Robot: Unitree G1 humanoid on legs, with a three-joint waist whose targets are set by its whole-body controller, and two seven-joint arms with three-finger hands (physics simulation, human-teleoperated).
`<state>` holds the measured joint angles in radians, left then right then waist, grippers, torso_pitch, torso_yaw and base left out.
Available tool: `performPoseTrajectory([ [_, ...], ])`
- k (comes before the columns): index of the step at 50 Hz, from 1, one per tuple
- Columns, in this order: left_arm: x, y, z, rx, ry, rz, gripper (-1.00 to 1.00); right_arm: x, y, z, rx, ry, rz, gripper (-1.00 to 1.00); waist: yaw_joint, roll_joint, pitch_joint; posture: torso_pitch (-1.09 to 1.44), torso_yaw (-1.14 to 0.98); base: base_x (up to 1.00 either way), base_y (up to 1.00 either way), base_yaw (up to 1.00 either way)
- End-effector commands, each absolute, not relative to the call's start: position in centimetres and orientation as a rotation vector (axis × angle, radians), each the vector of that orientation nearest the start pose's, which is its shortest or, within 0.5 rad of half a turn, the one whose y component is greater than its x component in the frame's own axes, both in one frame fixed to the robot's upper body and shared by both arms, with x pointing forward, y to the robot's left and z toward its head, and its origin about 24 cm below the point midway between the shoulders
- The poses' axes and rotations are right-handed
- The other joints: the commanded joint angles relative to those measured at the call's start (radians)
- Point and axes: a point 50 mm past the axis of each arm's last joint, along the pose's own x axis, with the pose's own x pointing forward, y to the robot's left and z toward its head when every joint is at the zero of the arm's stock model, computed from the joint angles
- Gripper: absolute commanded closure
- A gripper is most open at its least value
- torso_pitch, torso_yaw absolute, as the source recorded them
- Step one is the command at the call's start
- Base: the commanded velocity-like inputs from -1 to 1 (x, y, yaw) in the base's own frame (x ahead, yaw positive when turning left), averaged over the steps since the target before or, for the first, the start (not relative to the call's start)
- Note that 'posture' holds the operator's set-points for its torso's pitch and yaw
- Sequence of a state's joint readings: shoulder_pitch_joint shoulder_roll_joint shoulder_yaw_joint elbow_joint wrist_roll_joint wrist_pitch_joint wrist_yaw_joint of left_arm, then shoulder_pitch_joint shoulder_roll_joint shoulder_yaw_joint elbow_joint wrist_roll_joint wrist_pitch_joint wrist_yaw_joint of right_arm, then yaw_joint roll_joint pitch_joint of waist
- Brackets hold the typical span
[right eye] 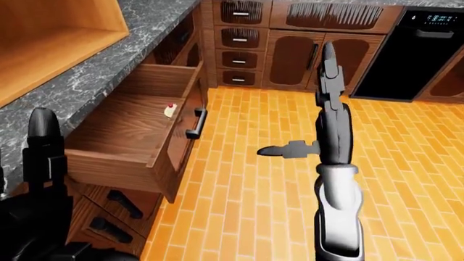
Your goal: Close the right drawer.
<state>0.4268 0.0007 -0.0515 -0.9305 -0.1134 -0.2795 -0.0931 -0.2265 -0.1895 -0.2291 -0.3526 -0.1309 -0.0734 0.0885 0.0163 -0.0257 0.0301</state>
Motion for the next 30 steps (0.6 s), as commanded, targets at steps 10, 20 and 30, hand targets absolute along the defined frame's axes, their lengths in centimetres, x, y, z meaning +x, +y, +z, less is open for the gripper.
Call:
performPoseTrajectory([
  [10, 13.5, 13.9, 21.6, 0.001, -0.889, -0.089, -1.00, 25.4, -19.9, 20.8, -0.358, -0.722, -0.097, -1.00, 0.001, -0.002, -0.021, 0.00, 0.00, 0.00, 0.00, 0.00],
  [20, 15.9, 11.9, 21.5, 0.048, -0.880, -0.163, -1.00, 25.5, -19.9, 20.7, -0.357, -0.716, -0.094, -1.00, 0.001, -0.003, -0.028, 0.00, 0.00, 0.00, 0.00, 0.00],
  [30, 17.7, 8.6, 19.4, 0.050, -0.809, -0.289, -1.00, 25.7, -20.0, 20.4, -0.357, -0.707, -0.094, -1.00, 0.002, -0.009, -0.028, 0.00, 0.00, 0.00, 0.00, 0.00],
])
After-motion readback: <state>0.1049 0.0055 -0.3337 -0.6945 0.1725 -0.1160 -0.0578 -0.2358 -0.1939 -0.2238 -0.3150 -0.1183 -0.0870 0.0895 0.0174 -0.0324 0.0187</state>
